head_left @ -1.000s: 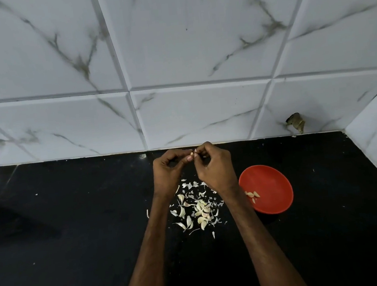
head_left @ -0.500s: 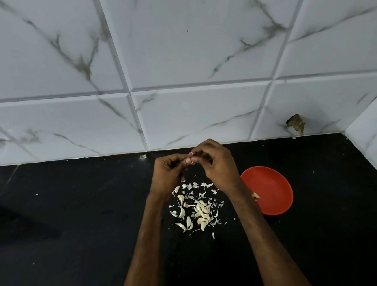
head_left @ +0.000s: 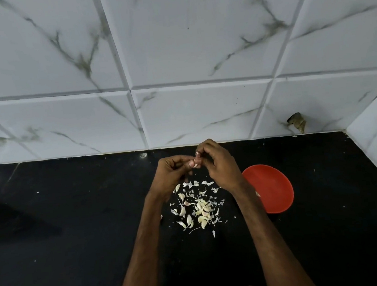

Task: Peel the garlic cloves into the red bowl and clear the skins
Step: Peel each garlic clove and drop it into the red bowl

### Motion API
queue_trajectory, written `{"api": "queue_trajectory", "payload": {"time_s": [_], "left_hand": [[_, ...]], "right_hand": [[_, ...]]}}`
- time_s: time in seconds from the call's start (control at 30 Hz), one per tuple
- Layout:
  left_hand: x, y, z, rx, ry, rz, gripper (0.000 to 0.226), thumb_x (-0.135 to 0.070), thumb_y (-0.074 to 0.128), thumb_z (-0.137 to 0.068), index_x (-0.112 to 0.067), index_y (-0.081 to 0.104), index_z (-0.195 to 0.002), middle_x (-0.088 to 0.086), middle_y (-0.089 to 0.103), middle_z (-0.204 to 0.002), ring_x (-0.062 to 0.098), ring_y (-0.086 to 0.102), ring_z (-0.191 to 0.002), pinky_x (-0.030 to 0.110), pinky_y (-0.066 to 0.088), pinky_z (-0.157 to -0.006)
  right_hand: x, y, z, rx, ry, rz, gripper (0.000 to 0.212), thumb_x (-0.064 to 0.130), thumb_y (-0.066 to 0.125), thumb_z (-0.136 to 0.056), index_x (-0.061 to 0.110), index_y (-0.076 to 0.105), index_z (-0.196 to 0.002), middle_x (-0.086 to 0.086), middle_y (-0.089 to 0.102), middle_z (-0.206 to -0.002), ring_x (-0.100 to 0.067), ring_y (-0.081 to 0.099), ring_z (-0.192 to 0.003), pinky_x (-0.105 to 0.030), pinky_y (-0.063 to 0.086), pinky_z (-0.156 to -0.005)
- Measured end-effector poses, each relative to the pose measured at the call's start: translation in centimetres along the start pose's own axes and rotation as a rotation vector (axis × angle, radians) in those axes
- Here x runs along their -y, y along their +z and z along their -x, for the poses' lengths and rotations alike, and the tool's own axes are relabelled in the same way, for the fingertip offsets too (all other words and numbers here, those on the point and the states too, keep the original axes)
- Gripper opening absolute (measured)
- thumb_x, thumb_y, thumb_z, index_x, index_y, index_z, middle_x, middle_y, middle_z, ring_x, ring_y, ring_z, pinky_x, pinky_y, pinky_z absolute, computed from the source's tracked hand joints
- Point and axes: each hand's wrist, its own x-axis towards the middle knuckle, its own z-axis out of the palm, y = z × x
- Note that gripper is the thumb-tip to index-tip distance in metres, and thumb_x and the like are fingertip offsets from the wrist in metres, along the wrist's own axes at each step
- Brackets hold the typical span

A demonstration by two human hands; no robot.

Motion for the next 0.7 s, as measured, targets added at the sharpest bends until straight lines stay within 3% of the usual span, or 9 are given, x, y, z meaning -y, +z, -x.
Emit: {"api": "queue_trajectory", "payload": {"time_s": [0.17, 0.37, 0.57, 0.7], "left_hand": [[-0.1, 0.1, 0.0, 0.024, -0.014, 0.047, 0.028, -0.012, 0.068, -0.089, -0.006, 0.071, -0.116, 0.014, 0.074, -0.100, 0.010, 0.056, -0.059, 0.024, 0.051, -0.051], [-0.3, 1.1, 0.0, 0.023, -0.036, 0.089, 0.024, -0.001, 0.058, -0.097, -0.006, 0.068, -0.118, 0.007, 0.068, -0.093, 0.010, 0.054, -0.060, 0.025, 0.053, -0.048], [-0.1, 1.8, -0.2, -0.017, -0.114, 0.163, 0.019, -0.004, 0.053, -0.102, 0.002, 0.066, -0.114, 0.009, 0.067, -0.092, 0.013, 0.059, -0.062, 0.029, 0.055, -0.050], [0.2, 1.6, -0.3, -0.118, -0.155, 0.340, 0.017, -0.010, 0.052, -0.102, -0.008, 0.069, -0.105, 0.006, 0.070, -0.093, 0.017, 0.069, -0.075, 0.035, 0.058, -0.053]], "right_hand": [[-0.2, 0.3, 0.1, -0.091, -0.045, 0.172, 0.015, 0.003, 0.063, -0.093, 0.010, 0.060, -0.106, 0.008, 0.055, -0.106, -0.002, 0.053, -0.095, -0.029, 0.054, -0.070], [0.1, 1.0, 0.4, -0.209, -0.092, 0.306, 0.018, -0.002, 0.065, -0.090, 0.004, 0.060, -0.106, -0.003, 0.056, -0.107, -0.015, 0.057, -0.096, -0.032, 0.057, -0.061], [0.3, 1.7, 0.6, -0.248, -0.140, 0.412, 0.023, -0.009, 0.068, -0.082, 0.002, 0.061, -0.102, -0.010, 0.060, -0.102, -0.023, 0.057, -0.091, -0.033, 0.057, -0.065], [0.0, 1.4, 0.7, -0.228, -0.202, 0.399, 0.018, 0.003, 0.054, -0.087, -0.001, 0.063, -0.102, -0.011, 0.061, -0.104, -0.017, 0.050, -0.096, -0.034, 0.058, -0.072]]}}
